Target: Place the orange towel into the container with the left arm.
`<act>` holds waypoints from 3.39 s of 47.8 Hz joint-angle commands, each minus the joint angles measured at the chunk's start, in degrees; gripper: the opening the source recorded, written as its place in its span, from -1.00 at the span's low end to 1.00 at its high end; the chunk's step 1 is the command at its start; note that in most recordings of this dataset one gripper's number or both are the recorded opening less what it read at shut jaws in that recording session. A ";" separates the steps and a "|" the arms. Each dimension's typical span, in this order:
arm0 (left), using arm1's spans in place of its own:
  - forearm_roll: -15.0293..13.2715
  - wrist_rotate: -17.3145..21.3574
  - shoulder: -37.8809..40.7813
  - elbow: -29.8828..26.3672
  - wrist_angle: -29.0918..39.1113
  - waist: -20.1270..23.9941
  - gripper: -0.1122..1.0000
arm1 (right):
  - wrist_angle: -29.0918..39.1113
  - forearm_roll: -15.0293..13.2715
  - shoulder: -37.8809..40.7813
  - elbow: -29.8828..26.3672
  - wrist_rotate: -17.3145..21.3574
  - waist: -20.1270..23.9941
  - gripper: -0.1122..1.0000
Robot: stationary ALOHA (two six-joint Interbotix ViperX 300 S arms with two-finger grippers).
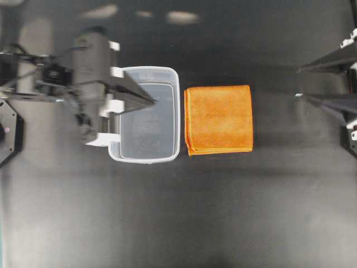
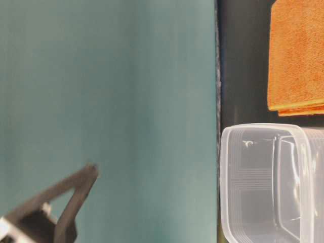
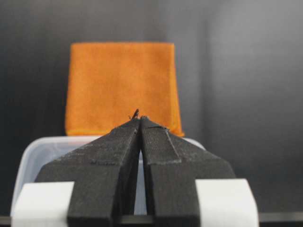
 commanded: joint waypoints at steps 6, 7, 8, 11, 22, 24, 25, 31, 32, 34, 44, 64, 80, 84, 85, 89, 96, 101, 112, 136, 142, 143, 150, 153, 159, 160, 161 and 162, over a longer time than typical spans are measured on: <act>0.18 0.35 7.82 -10.90 6.50 0.70 -0.66 | 1.41 0.26 -0.35 -0.44 2.11 -0.09 0.56; 0.18 0.35 8.70 -11.78 7.12 0.88 -0.60 | 1.67 0.18 -0.44 -0.35 2.29 -0.09 0.56; 0.18 0.35 9.58 -12.57 7.91 0.97 -0.52 | 1.93 0.18 -0.62 -0.26 2.37 -0.09 0.55; 0.18 0.18 12.22 -15.38 10.20 0.88 -0.21 | 2.72 0.18 -1.05 -0.09 2.46 -0.09 0.55; 0.18 0.26 24.26 -25.93 19.16 0.62 0.82 | 5.10 0.18 -4.13 0.53 2.55 -0.09 0.55; 0.18 0.26 26.37 -27.25 19.60 0.79 0.83 | 5.45 0.18 -5.19 0.53 2.46 -0.09 0.55; 0.18 0.26 28.04 -28.04 19.51 0.88 0.83 | 5.63 0.18 -5.54 0.53 2.46 -0.09 0.55; 0.18 0.35 34.98 -31.46 19.07 1.32 0.80 | 6.06 0.18 -7.65 0.70 2.46 -0.09 0.54; 0.18 0.35 36.04 -32.08 19.07 1.32 0.80 | 6.06 0.18 -8.00 0.70 2.46 -0.18 0.54; 0.18 0.35 37.88 -33.40 19.07 1.32 0.80 | 6.42 0.26 -8.70 0.70 2.46 -0.09 0.54; 0.18 0.35 46.58 -38.58 18.90 1.32 0.80 | 7.03 0.18 -9.40 0.62 2.55 -0.09 0.54; 0.18 3.08 52.03 -39.11 18.81 1.32 0.79 | 7.03 0.18 -9.40 0.70 3.87 -0.09 0.54; 0.18 5.01 51.77 -37.88 19.60 0.35 0.23 | 6.86 0.18 -9.49 0.70 4.66 -0.18 0.54; 0.18 5.01 51.06 -37.97 19.78 0.18 -0.22 | 6.77 0.18 -9.49 0.70 4.66 -0.18 0.54; 0.26 5.01 50.80 -37.97 19.86 0.09 -0.32 | 6.68 0.18 -9.49 0.62 4.66 -0.18 0.54; 0.18 5.01 49.13 -38.06 19.86 0.09 -0.65 | 6.68 0.18 -9.49 0.70 4.66 -0.09 0.54; 0.18 5.01 45.00 -38.23 20.04 0.00 -0.68 | 6.59 0.18 -9.49 0.70 4.66 -0.18 0.54; 0.18 5.01 40.34 -38.32 21.27 -0.18 -0.68 | 6.59 0.18 -9.49 0.62 4.66 -0.09 0.54; 0.18 5.01 27.42 -35.51 25.84 -0.26 -0.68 | 6.59 0.18 -9.49 0.62 4.57 -0.09 0.54; 0.18 5.01 5.19 -6.24 22.50 1.58 -0.68 | 6.50 0.18 -9.49 0.79 4.66 -0.09 0.54; 0.18 5.01 4.04 -3.43 19.69 1.49 -0.68 | 6.50 0.18 -9.40 0.79 4.66 -0.09 0.54; 0.18 5.01 4.04 -3.16 19.42 1.58 -0.68 | 6.50 0.18 -9.49 0.79 4.66 -0.09 0.54; 0.18 5.01 5.54 -3.08 18.98 1.85 -0.68 | 6.50 0.18 -9.49 0.79 4.75 -0.09 0.54; 0.18 5.01 6.24 -3.43 19.07 1.85 -0.68 | 6.42 0.18 -9.49 0.79 4.75 -0.09 0.54; 0.18 4.92 7.56 -3.69 18.90 1.76 -0.68 | 6.42 0.18 -9.49 0.79 4.75 -0.09 0.54; 0.18 4.92 7.73 -3.60 18.90 1.67 -0.68 | 6.42 0.18 -9.49 0.79 4.75 -0.09 0.54; 0.18 4.92 8.00 -3.60 18.81 1.67 -0.68 | 6.42 0.18 -9.49 0.79 4.75 -0.09 0.54; 0.18 4.92 8.09 -3.69 18.72 1.58 -0.68 | 6.42 0.18 -9.49 0.79 4.75 -0.09 0.54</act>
